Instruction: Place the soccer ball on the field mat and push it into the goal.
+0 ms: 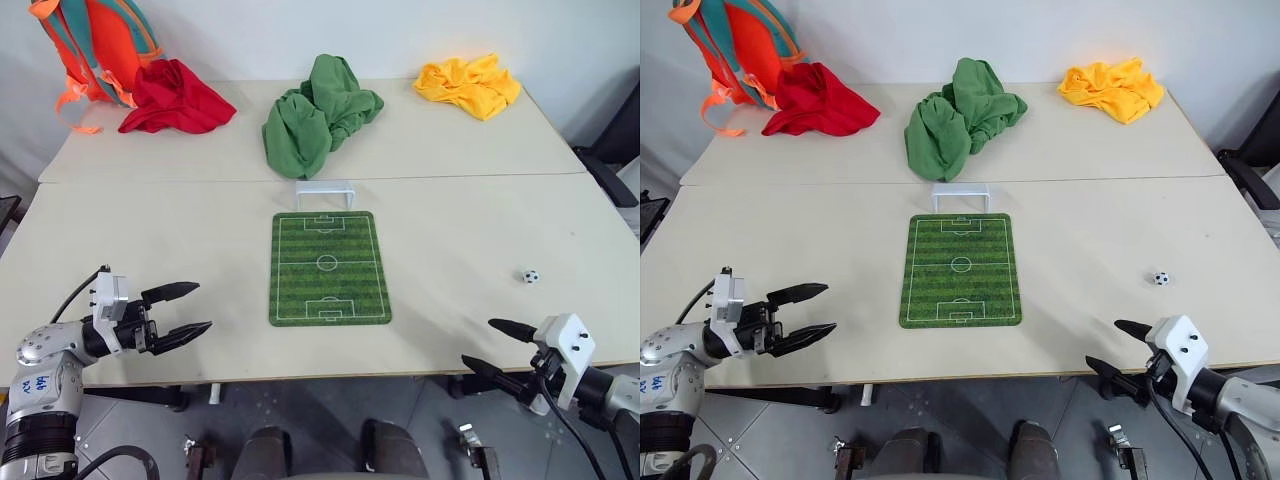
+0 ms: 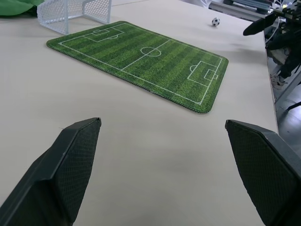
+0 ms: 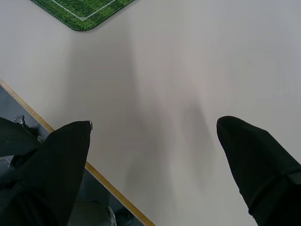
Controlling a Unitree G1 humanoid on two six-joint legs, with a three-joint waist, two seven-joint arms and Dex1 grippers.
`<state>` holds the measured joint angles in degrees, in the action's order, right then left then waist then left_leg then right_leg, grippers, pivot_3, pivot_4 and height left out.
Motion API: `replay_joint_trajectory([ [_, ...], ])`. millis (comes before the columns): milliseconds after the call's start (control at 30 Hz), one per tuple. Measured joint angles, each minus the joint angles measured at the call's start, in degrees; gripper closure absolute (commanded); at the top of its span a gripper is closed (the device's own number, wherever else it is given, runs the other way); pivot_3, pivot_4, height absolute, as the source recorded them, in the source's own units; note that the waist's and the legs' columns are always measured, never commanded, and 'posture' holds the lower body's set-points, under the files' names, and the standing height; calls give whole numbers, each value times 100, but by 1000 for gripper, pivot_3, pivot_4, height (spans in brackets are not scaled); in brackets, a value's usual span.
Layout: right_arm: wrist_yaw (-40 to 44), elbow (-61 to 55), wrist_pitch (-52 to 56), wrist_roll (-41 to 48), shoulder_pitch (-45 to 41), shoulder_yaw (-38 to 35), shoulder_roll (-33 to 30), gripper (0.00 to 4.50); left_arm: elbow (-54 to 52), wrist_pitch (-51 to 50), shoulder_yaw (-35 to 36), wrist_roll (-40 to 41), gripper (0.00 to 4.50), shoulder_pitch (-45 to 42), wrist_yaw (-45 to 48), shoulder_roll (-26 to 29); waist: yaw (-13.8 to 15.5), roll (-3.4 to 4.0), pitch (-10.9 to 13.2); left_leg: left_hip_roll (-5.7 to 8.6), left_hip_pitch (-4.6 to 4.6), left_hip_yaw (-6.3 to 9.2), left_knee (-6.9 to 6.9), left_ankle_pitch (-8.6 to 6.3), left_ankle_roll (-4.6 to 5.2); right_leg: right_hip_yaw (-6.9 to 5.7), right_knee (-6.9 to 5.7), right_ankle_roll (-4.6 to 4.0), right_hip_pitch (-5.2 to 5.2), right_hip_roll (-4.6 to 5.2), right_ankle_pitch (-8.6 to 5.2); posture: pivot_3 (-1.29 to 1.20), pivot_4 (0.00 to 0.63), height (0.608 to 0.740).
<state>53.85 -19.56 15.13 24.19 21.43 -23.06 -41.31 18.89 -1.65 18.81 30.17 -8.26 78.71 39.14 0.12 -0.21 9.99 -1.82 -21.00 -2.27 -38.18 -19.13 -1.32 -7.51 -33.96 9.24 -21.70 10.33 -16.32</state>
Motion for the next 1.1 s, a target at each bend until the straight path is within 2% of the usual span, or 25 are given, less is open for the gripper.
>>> replay_joint_trajectory([
  [333, -156, -311, 153, 170, 23, -26, 6, 30, 34, 29, 0, -15, 0, -97, -123, -52, 4, 0, 0, 0, 0, 1, 0, 0, 0, 0, -1, 0, 0, 0, 0, 0, 150, 740],
  [467, -466, -646, 577, 358, -38, -362, -44, 30, 46, -89, 0, -10, 0, -248, -131, -51, 15, 0, 0, 0, -2, 0, -2, 0, 0, 1, 0, 0, 0, 0, 0, 0, 150, 740],
  [600, -793, -642, 1121, 696, -603, -812, -209, 30, 215, -235, 2, 114, 0, -473, -6, -69, 3, 0, 0, 0, -1, 0, -4, 0, 0, 1, -4, -1, 0, 0, 0, 0, 150, 740],
  [800, -1110, 363, 1243, 590, -1509, -967, -472, 30, 262, -521, -11, 375, 0, -841, 193, -247, -1, -1, 0, 0, -2, 0, -1, 0, 0, -2, -2, 0, -1, 0, 0, 0, 150, 740],
  [1100, -1192, 2266, 1038, 37, -2626, -364, -497, 30, 374, -472, -75, 374, 0, -920, 337, -367, -21, 0, 0, 1, -5, -3, -4, 0, 0, -1, 1, 0, -1, 0, 1, 0, 150, 740],
])
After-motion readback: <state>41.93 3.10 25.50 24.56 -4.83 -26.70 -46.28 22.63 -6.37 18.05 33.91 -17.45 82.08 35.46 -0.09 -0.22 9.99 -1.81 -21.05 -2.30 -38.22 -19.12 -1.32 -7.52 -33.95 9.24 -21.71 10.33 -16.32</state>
